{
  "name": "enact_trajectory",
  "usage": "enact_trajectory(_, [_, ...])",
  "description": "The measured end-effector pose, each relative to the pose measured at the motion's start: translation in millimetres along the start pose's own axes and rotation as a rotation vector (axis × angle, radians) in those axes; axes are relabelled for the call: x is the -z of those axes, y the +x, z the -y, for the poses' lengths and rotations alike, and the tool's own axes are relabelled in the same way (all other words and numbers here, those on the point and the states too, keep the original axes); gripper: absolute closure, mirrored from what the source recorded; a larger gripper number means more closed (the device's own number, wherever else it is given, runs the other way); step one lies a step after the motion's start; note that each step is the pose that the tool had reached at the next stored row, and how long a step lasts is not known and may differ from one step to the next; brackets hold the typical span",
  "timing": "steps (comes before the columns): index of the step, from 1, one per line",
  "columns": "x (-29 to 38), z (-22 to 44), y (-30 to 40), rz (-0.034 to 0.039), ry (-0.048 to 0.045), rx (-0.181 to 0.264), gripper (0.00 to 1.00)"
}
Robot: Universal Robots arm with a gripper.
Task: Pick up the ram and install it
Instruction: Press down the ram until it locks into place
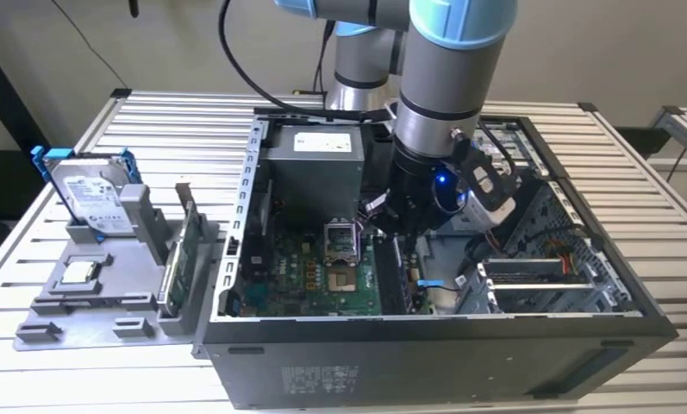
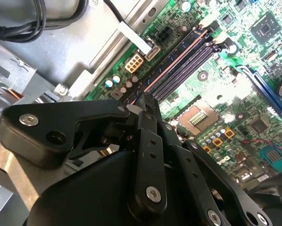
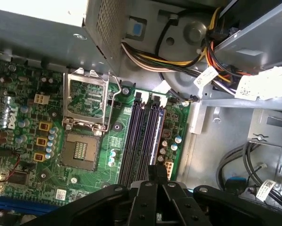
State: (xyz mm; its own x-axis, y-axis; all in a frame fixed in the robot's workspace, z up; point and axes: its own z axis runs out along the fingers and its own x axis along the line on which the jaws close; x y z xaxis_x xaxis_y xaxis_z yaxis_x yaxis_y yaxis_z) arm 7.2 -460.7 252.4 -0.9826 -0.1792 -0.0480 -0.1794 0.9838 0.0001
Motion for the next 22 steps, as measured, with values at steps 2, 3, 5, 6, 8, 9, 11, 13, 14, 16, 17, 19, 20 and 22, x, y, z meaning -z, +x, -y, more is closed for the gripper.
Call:
enact_trajectory(2, [-0.1, 0.0, 0.0, 0.0000, -0.0004, 0.007, 0.89])
enact_trajectory(3, [-0.1, 0.0, 0.0, 0.0000, -0.0007, 0.012, 0.89])
enact_trajectory(5, [-0.2, -0.1, 0.0, 0.0001, -0.0013, 0.022, 0.89])
enact_trajectory(6, [-0.1, 0.0, 0.0, 0.0000, -0.0014, 0.026, 0.89])
enact_trajectory(8, [-0.2, 0.0, 0.0, 0.0001, -0.0018, 0.035, 0.89])
enact_trajectory(9, [-0.3, 0.0, 0.0, 0.0001, -0.0020, 0.039, 0.89])
enact_trajectory(11, [-0.6, 0.0, 0.0, 0.0000, -0.0021, 0.044, 0.89])
enact_trajectory(13, [-0.7, 0.0, 0.0, 0.0000, -0.0023, 0.048, 0.89])
enact_trajectory(14, [-0.8, 0.0, 0.0, 0.0001, -0.0024, 0.049, 0.89])
enact_trajectory(16, [-0.9, 0.0, 0.0, 0.0000, -0.0028, 0.056, 0.89])
enact_trajectory(17, [-0.9, 0.0, 0.0, 0.0001, -0.0031, 0.063, 0.89])
enact_trajectory(19, [-1.0, 0.0, 0.0, 0.0001, -0.0043, 0.085, 0.89])
enact_trajectory(20, [-1.0, 0.0, 0.0, 0.0001, -0.0051, 0.103, 0.89])
enact_trajectory(22, [-1.1, 0.0, 0.0, 0.0001, -0.0069, 0.140, 0.89])
